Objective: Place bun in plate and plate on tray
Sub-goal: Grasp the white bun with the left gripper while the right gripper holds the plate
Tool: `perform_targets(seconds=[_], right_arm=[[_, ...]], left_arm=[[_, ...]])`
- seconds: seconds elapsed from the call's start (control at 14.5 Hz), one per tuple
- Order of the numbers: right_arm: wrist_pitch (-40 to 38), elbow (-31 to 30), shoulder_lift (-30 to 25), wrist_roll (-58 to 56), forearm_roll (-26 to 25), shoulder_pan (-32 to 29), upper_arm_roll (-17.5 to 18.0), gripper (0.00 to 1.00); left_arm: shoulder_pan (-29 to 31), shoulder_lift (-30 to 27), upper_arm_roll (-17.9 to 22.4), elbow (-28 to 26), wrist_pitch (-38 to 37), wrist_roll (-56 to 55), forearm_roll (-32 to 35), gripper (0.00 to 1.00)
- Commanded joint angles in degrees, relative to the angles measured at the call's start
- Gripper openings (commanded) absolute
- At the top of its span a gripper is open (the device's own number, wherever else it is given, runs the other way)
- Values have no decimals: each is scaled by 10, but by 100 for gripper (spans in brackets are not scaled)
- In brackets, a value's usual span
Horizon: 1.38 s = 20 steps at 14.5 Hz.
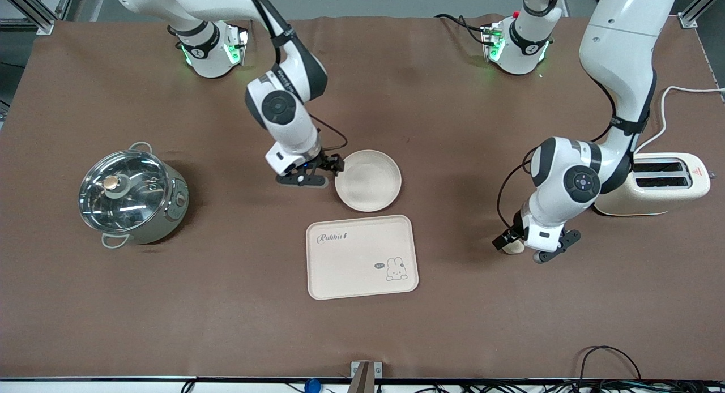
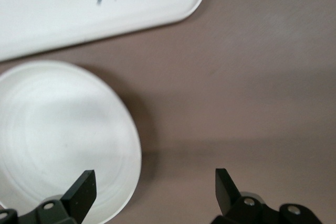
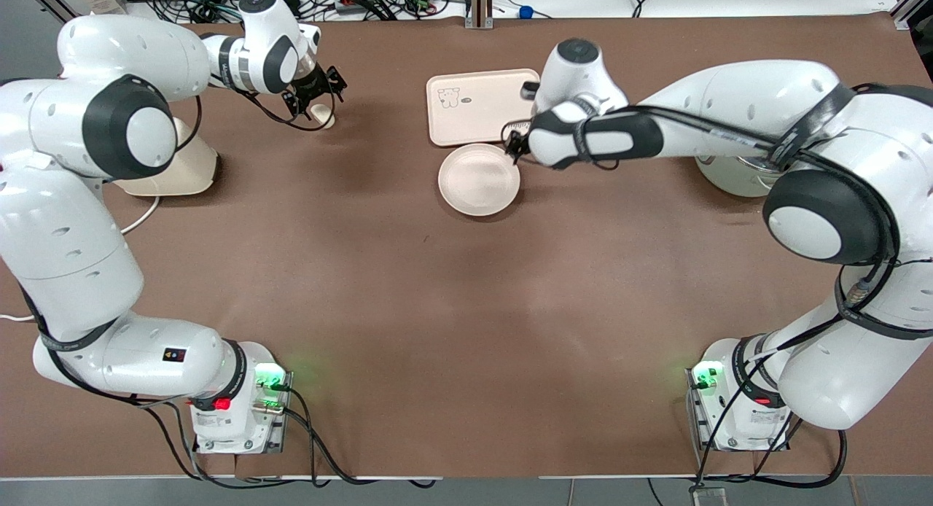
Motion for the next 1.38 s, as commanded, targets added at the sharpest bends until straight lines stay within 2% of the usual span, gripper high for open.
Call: perform_targets(seconds=[0.0,0.14,0.21,0.41,0.48,0.69,0.83,0.89,1.03,1.17,1.31], right_arm=[[47,-5,22,24,9,25,-6,100],[65,-2,37,33,9,30,-6,100],[65,-2,37,33,9,30,-6,100],[71,0,48,33,9,30,-6,92],[72,1,51,33,9,28,-6,87],[90,7,62,34,9,26,-6,63],[100,15,76,33,9,25,-6,49],[101,21,79,33,9,24,-6,47],[101,21,80,33,9,20,-7,30],[105,22,82,32,8,18,-7,16],[111,22,83,32,8,17,-7,7]], left_arm=[[4,35,2,35,-1,-5,1,92],[3,57,2,52,-1,-6,1,83],[3,61,2,55,-1,-6,1,75],[3,67,2,60,-2,-5,1,37],[3,64,2,60,-4,-6,1,31],[-5,45,-14,54,-23,-54,0,28],[-20,25,-59,58,-70,-117,1,28],[-39,11,-71,58,-82,-141,1,28],[-84,-4,-74,58,-91,-189,1,29],[-144,1,-73,59,-91,-251,0,29],[-188,13,-74,60,-89,-319,1,30]])
